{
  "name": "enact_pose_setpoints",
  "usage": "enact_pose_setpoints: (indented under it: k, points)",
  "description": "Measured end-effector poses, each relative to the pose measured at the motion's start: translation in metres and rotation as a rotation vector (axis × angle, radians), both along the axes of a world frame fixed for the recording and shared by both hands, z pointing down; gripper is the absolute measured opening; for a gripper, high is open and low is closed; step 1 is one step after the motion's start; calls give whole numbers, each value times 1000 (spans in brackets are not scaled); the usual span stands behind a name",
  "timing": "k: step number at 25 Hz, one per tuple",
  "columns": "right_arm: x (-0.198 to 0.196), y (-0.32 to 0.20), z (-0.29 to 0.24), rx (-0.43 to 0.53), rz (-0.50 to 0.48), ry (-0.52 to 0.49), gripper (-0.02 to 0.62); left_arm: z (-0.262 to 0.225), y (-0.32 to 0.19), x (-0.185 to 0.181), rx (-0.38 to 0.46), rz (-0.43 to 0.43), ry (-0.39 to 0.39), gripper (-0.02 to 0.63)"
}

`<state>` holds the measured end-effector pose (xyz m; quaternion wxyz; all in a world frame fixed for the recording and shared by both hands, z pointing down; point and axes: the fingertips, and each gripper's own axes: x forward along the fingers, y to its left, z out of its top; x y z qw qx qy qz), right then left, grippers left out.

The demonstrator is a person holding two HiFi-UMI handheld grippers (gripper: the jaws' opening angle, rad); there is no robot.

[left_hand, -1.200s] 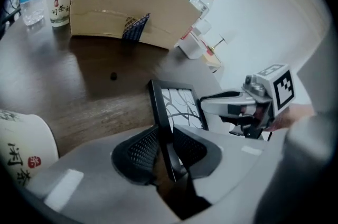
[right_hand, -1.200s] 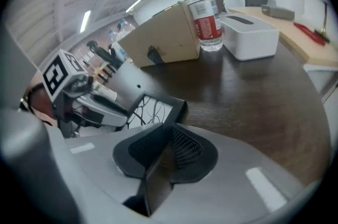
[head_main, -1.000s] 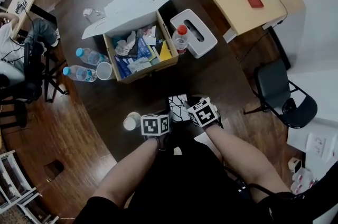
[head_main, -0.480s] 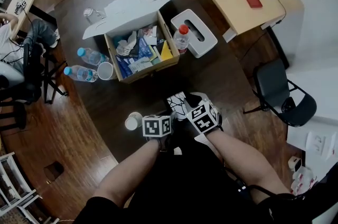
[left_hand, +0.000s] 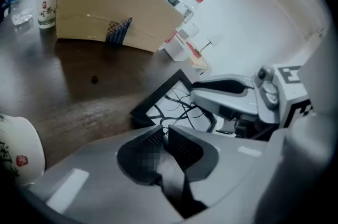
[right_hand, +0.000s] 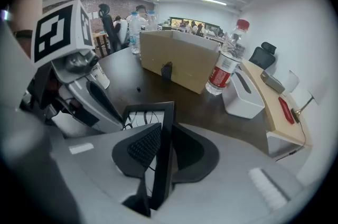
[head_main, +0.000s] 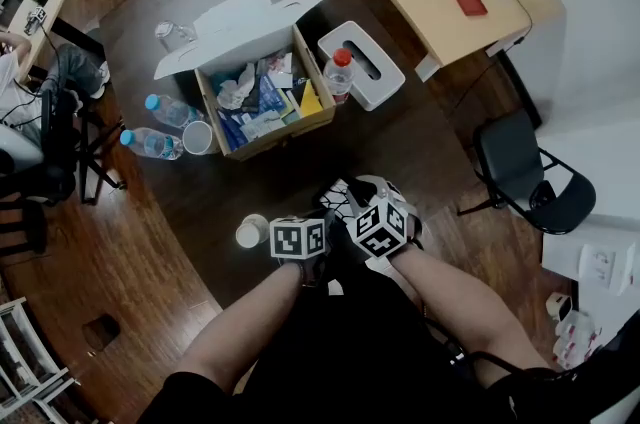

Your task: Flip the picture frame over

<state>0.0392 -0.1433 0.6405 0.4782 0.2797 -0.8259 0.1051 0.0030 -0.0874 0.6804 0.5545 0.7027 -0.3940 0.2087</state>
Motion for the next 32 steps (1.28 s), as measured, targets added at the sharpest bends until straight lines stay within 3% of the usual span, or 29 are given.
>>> enact_pose_setpoints:
  k: [4,10,22,26,32]
  points:
    - [-10,1,-11,44,-42,13,71,6,-1,-1,-6,-14,-6,0]
    - [-14,6,-19,29,-32,14,71,6,1,-1,6,6,23,0]
    - [-45,48,-50,-50,9,-125,44,12,9,-9,-20,-15,73,0]
    - [-51,52,-51,-67,46,-175,44,-4,15,-16,-7,-84,180,2]
    - [-59,64,-53,-103,65,-236,42,-32,22,-34,90,-271,380,9]
